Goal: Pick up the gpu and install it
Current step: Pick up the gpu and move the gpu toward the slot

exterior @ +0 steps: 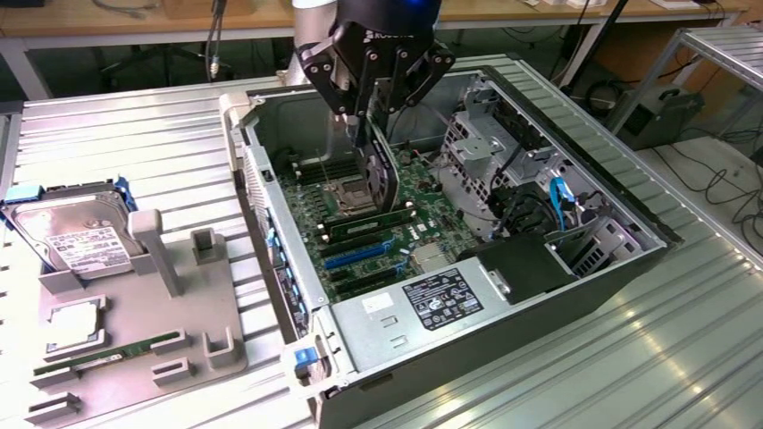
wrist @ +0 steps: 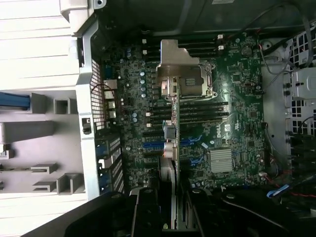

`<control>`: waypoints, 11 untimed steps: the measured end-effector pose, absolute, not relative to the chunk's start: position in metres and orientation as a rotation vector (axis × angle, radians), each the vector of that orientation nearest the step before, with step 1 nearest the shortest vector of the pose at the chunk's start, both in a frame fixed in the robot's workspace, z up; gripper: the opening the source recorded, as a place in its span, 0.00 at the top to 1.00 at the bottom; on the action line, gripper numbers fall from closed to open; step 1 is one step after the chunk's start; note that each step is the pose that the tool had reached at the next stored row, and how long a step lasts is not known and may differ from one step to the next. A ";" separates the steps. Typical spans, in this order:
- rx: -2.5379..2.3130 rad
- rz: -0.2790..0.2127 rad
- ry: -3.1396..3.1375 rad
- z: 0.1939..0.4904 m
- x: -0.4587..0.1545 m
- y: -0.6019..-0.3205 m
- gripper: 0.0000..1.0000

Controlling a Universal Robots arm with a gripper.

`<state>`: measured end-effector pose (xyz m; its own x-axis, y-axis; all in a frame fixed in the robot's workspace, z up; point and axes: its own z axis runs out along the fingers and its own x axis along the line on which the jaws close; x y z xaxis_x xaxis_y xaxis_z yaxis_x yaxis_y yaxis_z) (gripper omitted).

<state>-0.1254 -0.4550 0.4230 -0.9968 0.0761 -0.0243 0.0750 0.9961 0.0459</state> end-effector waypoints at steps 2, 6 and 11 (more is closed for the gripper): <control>0.118 0.070 3.113 0.423 -0.122 -0.455 0.74; 0.118 0.070 3.112 0.423 -0.118 -0.455 0.74; 0.118 0.070 3.112 0.423 -0.114 -0.455 0.74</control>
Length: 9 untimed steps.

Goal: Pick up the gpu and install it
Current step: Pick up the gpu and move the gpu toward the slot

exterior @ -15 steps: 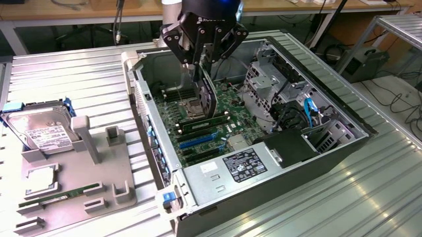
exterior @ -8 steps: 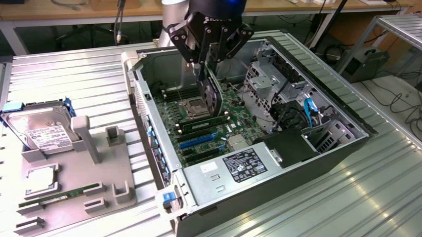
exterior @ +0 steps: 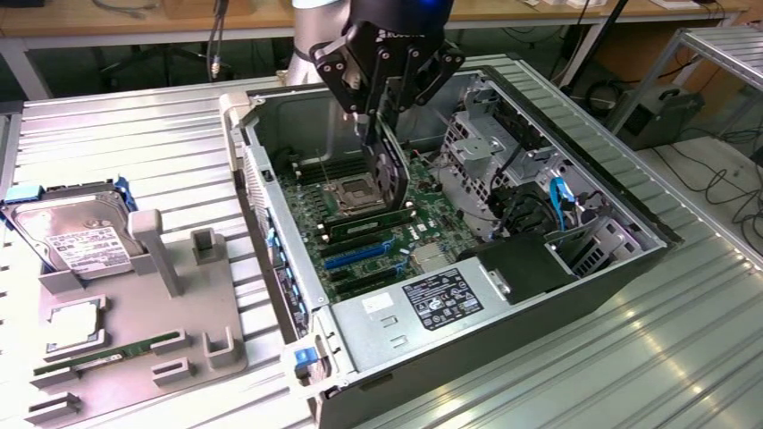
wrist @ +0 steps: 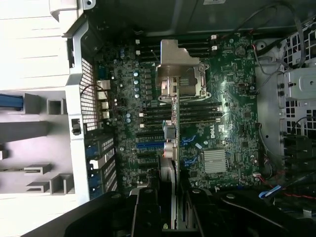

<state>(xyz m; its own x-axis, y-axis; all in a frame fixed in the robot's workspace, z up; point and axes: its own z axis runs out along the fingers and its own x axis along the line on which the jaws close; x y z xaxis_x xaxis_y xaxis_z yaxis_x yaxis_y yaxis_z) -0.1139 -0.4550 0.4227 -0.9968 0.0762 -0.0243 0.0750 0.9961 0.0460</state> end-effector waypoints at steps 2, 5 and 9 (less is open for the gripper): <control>0.118 0.070 3.113 0.423 -0.112 -0.455 0.74; 0.118 0.070 3.113 0.423 -0.109 -0.455 0.74; 0.118 0.070 3.112 0.423 -0.107 -0.455 0.74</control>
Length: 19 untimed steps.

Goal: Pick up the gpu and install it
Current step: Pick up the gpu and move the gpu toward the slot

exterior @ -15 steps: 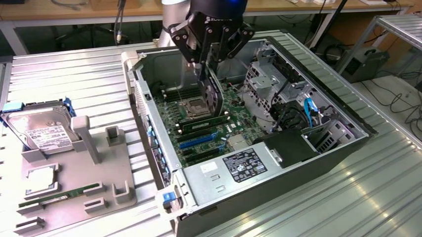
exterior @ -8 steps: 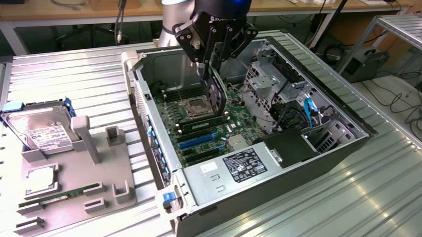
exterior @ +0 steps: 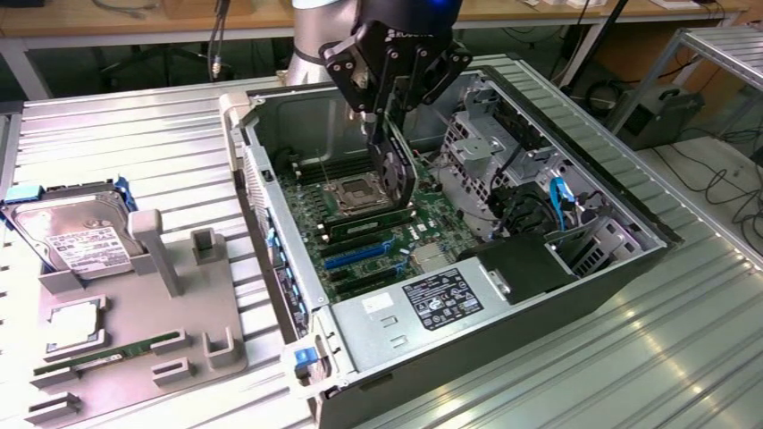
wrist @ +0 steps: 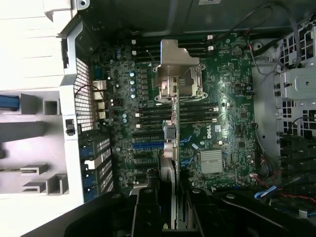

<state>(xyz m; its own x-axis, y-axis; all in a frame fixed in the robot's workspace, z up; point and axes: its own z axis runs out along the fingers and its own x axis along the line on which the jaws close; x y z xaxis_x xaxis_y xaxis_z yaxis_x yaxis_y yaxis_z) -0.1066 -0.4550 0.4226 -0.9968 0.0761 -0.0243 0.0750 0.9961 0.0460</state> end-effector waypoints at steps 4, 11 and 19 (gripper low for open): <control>0.118 0.070 3.113 0.423 -0.104 -0.455 0.74; 0.118 0.070 3.113 0.422 -0.099 -0.455 0.74; 0.118 0.070 3.113 0.422 -0.094 -0.455 0.74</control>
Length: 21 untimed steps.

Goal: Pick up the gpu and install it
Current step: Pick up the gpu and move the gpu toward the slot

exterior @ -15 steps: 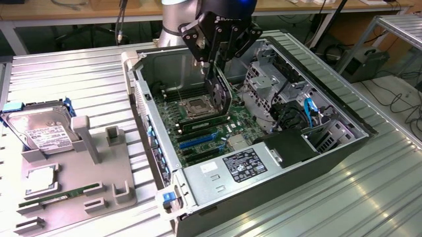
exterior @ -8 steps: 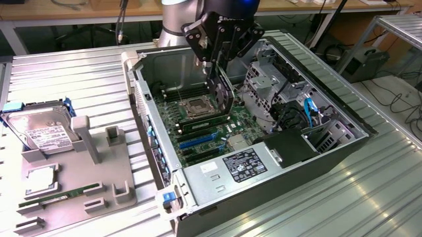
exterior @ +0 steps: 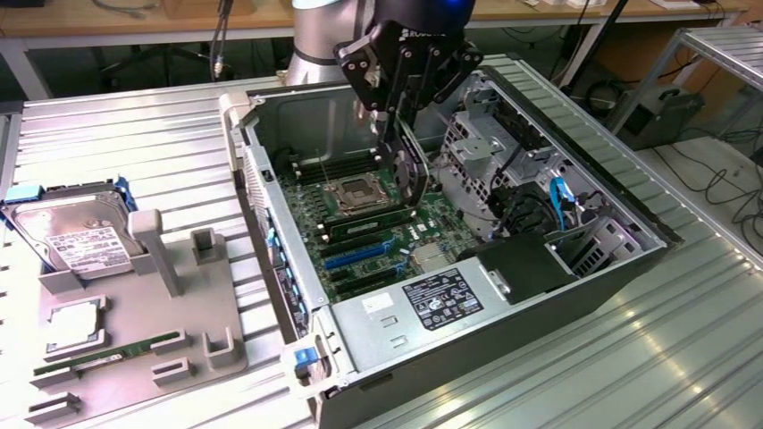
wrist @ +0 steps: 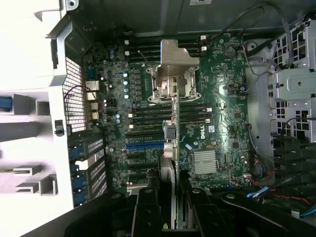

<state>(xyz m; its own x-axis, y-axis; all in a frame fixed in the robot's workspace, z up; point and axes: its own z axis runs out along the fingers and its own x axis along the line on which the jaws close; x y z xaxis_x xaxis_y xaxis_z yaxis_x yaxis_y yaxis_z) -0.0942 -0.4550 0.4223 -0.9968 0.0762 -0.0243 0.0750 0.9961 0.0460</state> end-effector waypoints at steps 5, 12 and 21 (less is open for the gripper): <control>0.118 0.070 3.112 0.422 -0.091 -0.455 0.74; 0.118 0.070 3.113 0.422 -0.088 -0.455 0.74; 0.118 0.070 3.113 0.422 -0.083 -0.455 0.74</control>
